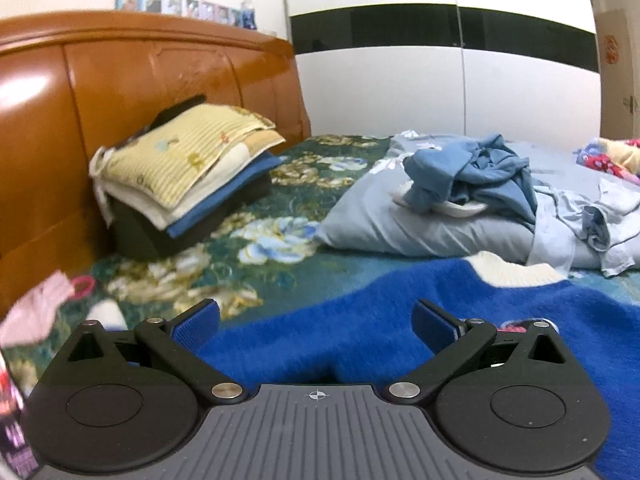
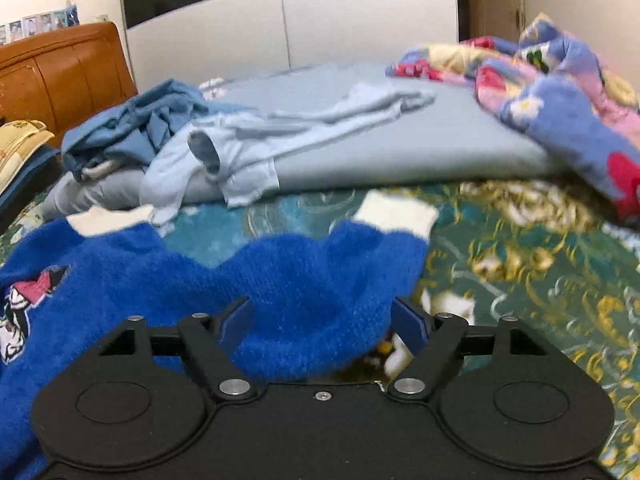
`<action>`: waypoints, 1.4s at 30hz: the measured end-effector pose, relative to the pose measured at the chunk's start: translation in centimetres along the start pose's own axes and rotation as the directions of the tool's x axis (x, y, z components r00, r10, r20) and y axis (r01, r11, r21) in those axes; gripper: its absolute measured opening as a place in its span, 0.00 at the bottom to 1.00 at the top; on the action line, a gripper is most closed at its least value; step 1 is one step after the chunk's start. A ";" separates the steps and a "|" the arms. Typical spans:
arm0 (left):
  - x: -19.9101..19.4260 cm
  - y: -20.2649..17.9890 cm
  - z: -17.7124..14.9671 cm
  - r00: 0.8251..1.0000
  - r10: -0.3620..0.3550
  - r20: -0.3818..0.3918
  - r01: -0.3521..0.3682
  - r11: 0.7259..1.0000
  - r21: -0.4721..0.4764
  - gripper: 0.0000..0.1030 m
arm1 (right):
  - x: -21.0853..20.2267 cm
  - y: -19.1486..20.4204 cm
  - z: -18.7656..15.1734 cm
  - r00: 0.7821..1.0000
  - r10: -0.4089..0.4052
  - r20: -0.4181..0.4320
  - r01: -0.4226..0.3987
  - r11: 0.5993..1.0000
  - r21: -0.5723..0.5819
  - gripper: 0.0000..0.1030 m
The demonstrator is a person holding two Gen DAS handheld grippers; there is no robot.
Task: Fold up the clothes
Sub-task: 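Release the sleeve with the right gripper and move toward the white collar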
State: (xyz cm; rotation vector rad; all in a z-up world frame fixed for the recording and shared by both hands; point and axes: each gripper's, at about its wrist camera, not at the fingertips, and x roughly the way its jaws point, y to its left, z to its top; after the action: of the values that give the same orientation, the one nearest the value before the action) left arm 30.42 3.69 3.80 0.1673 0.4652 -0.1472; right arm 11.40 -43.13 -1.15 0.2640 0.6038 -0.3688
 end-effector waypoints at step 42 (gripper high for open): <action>21.9 -7.5 2.3 0.905 -0.297 -0.305 0.380 0.887 0.262 0.99 | 21.2 13.5 6.2 0.891 0.307 -0.333 -0.379 0.908 -0.177 0.80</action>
State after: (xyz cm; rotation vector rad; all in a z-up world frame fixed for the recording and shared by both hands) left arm 49.47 -6.33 -5.11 0.4239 0.7289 -0.5558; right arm 36.25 -38.63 -7.03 0.1927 0.8752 0.0952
